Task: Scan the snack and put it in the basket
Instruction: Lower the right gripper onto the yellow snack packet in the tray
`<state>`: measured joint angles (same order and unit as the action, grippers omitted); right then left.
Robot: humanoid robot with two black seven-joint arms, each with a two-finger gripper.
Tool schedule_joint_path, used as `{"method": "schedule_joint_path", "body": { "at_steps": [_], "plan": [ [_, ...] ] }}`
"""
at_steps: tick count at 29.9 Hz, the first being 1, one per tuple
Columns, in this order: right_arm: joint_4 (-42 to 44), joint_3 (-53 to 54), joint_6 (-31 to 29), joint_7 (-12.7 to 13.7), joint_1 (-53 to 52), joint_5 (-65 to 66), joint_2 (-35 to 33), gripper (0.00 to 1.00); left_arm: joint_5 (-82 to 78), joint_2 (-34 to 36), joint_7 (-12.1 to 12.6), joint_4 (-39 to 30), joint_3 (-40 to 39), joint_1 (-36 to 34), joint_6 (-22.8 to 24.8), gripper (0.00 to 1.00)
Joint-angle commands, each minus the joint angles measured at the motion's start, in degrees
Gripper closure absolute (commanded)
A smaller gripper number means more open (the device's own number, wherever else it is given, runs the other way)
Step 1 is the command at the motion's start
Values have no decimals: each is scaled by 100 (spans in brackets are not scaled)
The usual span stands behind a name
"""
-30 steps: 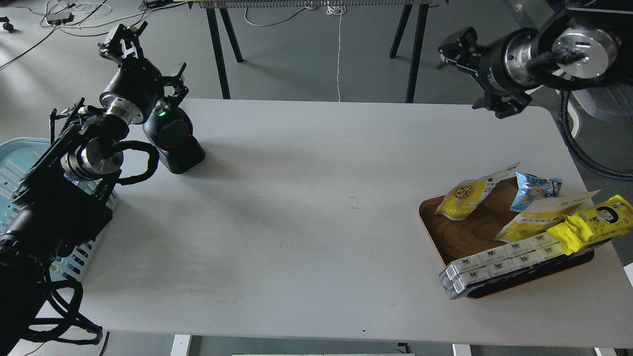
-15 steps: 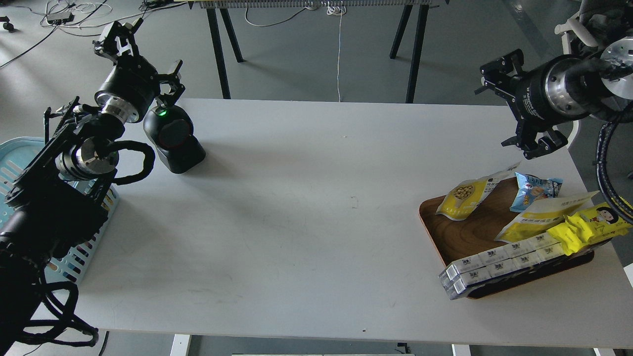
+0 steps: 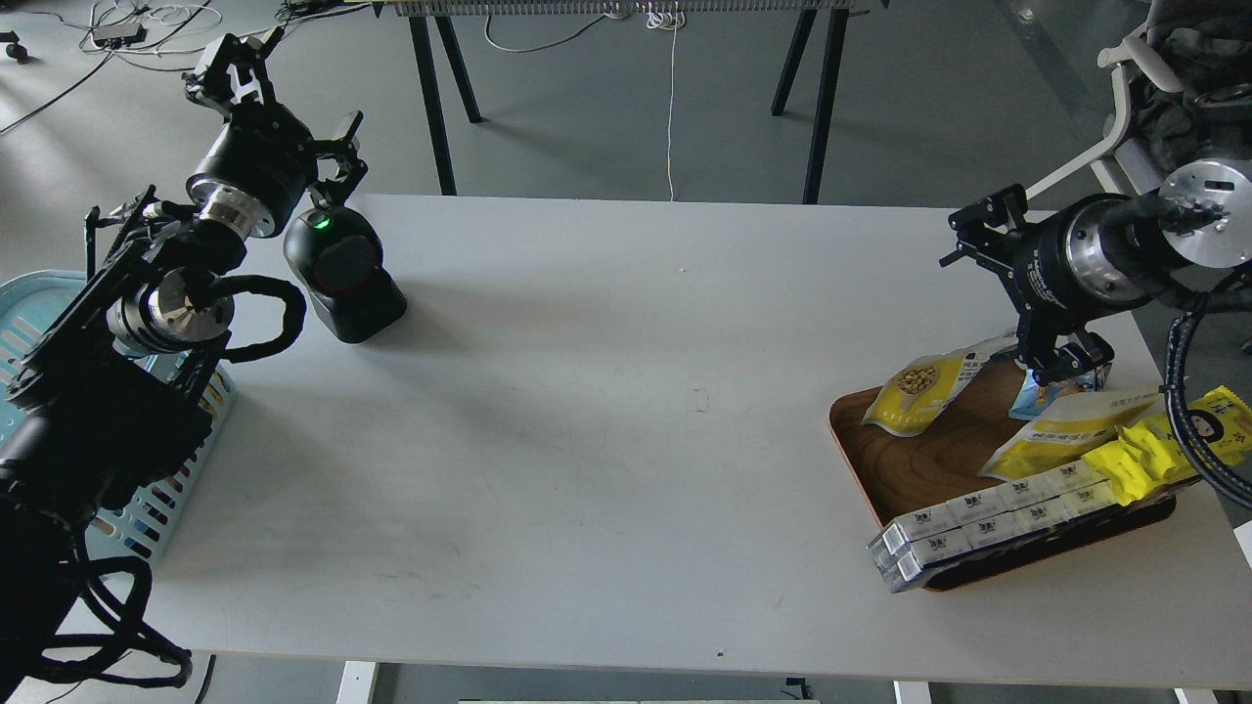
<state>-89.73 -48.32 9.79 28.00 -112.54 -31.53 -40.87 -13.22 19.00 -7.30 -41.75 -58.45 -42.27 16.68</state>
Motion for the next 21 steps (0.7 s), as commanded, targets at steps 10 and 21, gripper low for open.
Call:
{"method": "schedule_joint_path", "body": {
  "at_steps": [10, 21],
  "plan": [
    [158, 701, 198, 0, 952, 436, 17, 34, 3, 24, -8, -8, -61, -1, 1, 0],
    [149, 939, 295, 0, 1304, 700, -35, 77, 3, 7, 1, 0, -52, -9, 1, 0]
  ]
}}
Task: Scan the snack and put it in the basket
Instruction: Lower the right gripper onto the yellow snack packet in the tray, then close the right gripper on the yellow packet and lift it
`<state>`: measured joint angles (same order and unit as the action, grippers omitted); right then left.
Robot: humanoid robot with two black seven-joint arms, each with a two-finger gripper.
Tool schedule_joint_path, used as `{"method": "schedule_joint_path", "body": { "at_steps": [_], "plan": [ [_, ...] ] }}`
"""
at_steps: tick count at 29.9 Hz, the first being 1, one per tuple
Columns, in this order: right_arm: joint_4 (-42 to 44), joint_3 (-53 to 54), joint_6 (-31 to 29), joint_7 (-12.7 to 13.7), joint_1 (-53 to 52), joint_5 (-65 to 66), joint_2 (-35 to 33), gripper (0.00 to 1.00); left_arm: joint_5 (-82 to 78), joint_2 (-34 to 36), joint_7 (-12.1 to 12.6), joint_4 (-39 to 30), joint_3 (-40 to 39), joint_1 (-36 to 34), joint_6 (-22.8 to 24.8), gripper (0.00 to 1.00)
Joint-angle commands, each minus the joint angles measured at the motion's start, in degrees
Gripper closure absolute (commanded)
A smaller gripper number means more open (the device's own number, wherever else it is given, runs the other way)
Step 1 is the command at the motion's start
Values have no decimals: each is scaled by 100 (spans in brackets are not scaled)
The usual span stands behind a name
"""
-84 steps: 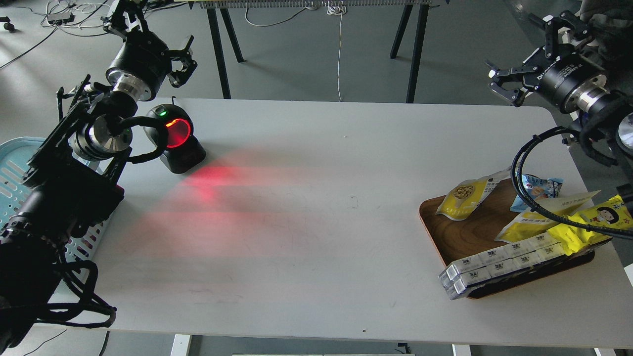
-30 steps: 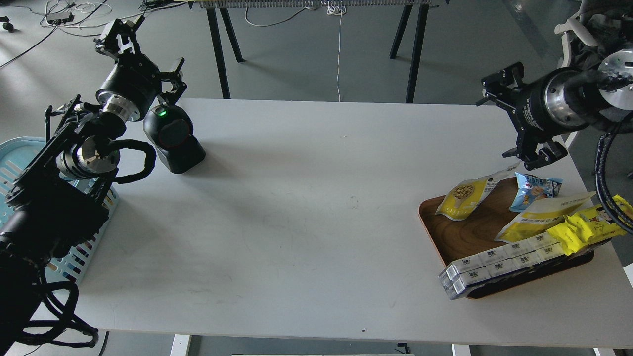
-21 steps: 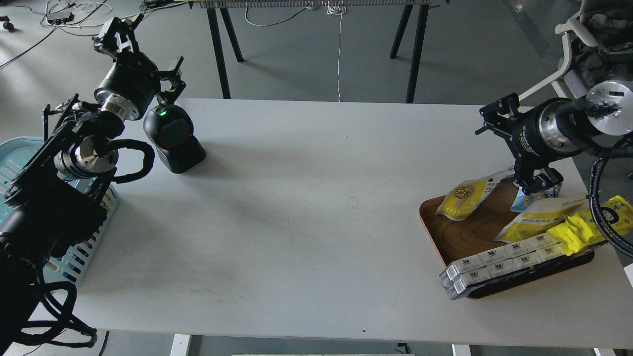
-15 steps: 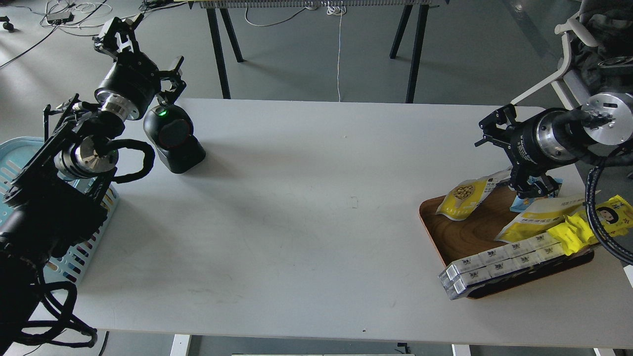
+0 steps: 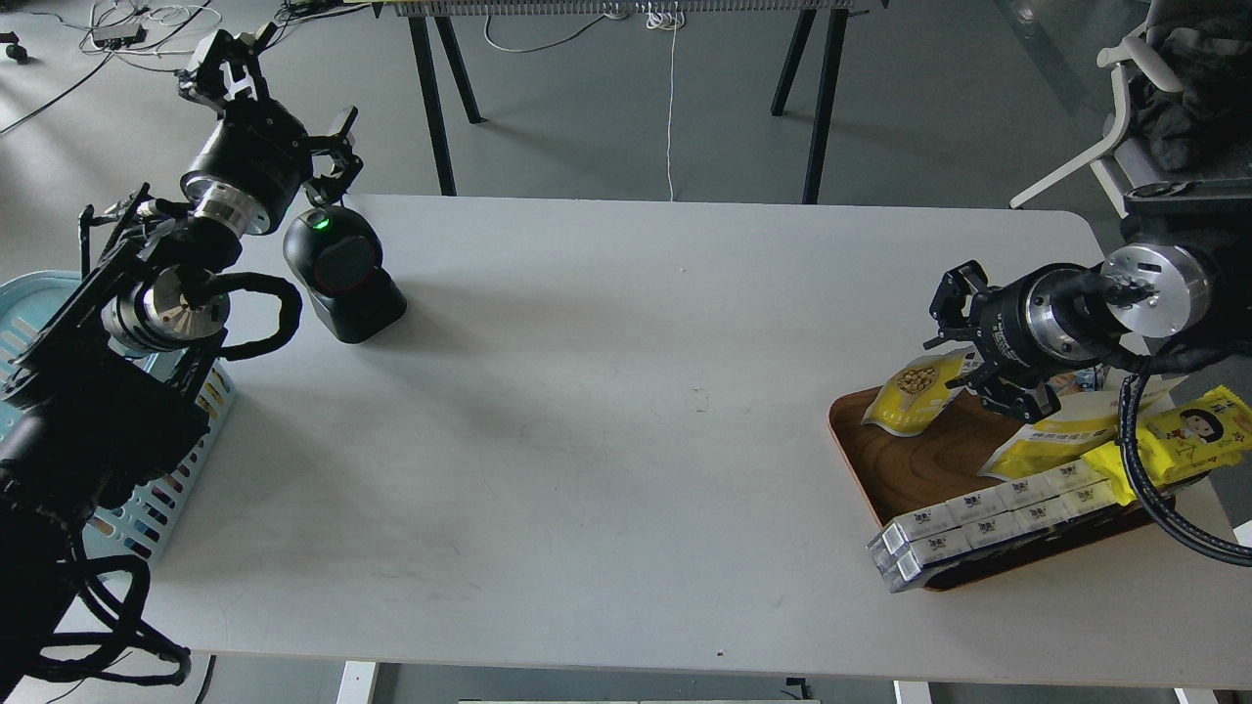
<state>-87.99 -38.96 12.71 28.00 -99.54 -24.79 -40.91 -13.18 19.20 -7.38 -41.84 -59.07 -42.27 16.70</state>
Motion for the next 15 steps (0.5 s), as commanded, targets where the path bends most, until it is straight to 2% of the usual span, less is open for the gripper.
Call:
{"method": "schedule_joint_path", "body": {
  "at_steps": [1, 5, 8, 12, 15],
  "plan": [
    [-34, 3, 3, 0, 4, 26, -83, 77, 0, -22, 8, 9, 9, -9, -9, 0],
    [-78, 3, 3, 0, -39, 35, -163, 79, 0, -22, 8, 0, 27, -9, -9, 0],
    [-104, 20, 3, 0, -66, 53, -329, 84, 0, -4, 8, 0, 27, -9, -9, 0],
    [-315, 143, 3, 0, -118, 88, -549, 98, 0, 4, 8, 0, 27, -18, 0, 0],
    [-446, 310, 12, 0, -145, 97, -751, 100, 0, 4, 8, 9, 18, -18, 0, 0]
  ]
}}
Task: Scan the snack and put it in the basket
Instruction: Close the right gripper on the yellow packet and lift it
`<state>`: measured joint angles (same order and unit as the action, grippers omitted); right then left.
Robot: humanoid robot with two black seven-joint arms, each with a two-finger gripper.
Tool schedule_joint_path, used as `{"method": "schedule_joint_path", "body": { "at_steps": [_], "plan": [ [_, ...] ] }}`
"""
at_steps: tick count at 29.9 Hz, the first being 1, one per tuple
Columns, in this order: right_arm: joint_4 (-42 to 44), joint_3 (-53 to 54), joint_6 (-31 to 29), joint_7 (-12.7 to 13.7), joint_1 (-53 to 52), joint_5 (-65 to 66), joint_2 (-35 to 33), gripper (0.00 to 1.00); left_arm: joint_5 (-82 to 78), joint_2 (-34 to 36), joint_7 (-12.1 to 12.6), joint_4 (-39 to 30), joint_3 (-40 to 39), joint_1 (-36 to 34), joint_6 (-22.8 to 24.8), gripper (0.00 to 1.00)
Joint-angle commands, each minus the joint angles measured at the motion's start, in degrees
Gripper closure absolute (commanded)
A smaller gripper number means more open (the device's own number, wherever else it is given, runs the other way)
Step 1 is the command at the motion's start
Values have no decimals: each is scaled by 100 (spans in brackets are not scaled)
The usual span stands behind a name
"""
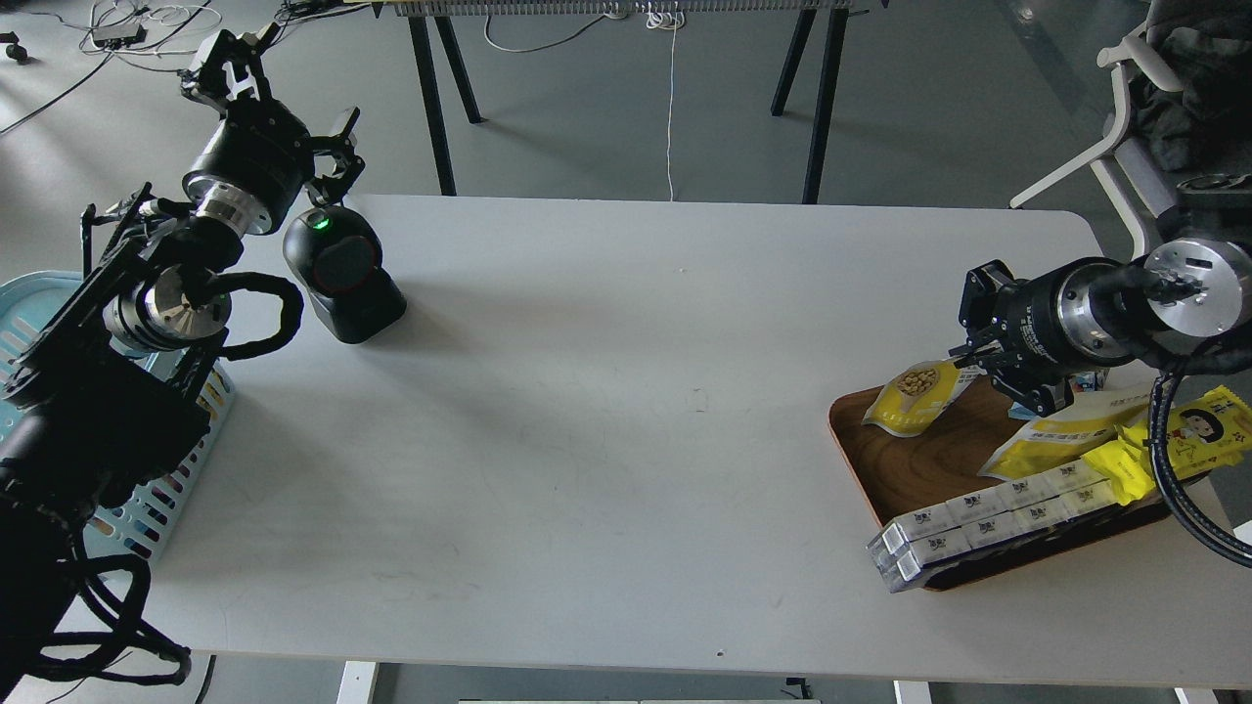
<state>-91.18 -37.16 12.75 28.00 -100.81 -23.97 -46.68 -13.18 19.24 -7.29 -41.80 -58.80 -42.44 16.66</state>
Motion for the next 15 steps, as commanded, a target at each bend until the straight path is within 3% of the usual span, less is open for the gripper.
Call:
{"method": "schedule_joint_path", "body": {
  "at_steps": [1, 15],
  "plan": [
    [-180, 147, 8, 0, -26, 23, -218, 100, 0, 9, 0, 6, -9, -1, -5, 0],
    [-550, 552, 245, 0, -1036, -20, -684, 100, 0, 9, 0, -3, 9, 8, -13, 0]
  ]
}}
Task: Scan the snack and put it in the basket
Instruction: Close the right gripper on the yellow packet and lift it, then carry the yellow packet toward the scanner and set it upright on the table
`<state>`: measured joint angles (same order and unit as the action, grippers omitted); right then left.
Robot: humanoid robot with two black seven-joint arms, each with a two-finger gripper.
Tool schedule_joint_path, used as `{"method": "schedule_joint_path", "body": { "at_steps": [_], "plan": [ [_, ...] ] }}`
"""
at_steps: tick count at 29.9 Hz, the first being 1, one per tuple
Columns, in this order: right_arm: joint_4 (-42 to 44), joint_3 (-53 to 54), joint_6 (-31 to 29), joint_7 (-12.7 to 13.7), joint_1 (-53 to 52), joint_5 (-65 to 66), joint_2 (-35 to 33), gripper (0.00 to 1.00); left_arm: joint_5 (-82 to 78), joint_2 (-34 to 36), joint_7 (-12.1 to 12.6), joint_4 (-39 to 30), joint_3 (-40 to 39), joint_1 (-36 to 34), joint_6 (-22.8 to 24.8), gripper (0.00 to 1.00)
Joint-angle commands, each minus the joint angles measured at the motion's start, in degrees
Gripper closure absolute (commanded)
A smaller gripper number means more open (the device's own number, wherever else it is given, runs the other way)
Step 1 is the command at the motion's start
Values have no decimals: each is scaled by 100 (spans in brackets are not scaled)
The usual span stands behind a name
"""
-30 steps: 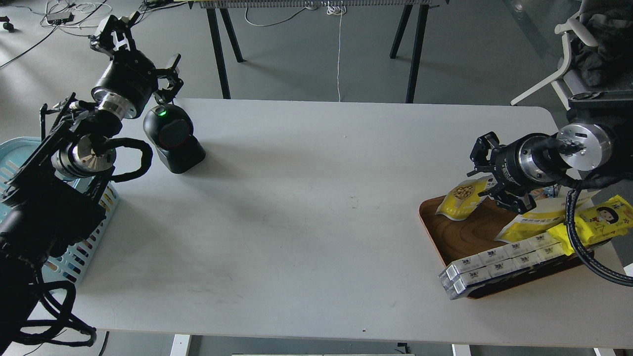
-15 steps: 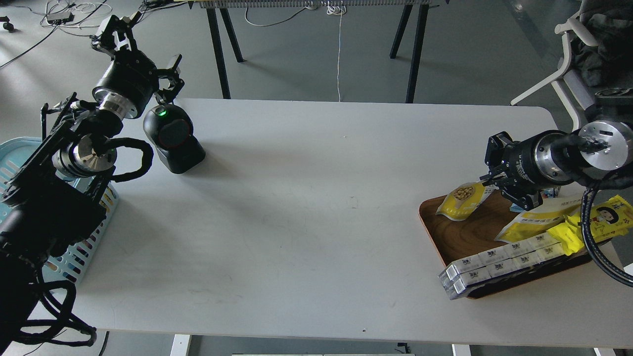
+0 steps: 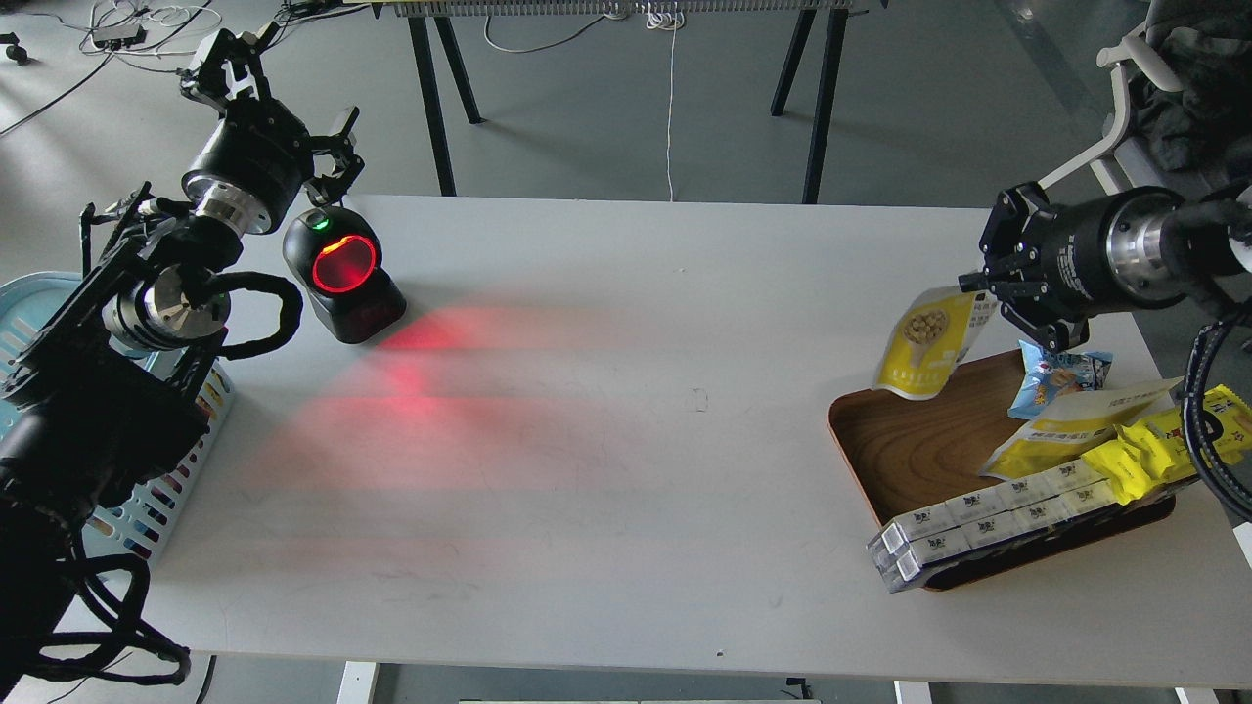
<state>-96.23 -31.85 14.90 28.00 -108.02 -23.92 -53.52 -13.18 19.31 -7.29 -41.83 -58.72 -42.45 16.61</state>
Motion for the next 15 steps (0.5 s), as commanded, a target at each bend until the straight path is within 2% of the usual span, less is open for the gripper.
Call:
{"method": "schedule_joint_path", "body": {
  "at_steps": [1, 4, 8, 15],
  "plan": [
    [-45, 38, 39, 0, -421, -43, 17, 100, 0, 3, 0, -1, -8, 8, -17, 0],
    [-19, 74, 48, 0, -658, -78, 113, 100, 0, 3, 0, -1, -17, 8, -34, 0],
    [42, 231, 144, 0, -738, -209, 561, 100, 0, -6, 0, -1, -26, 0, -43, 0],
    [227, 767, 1155, 0, -501, -385, 1588, 100, 0, -6, 8, -1, -26, 0, -52, 0]
  ]
}}
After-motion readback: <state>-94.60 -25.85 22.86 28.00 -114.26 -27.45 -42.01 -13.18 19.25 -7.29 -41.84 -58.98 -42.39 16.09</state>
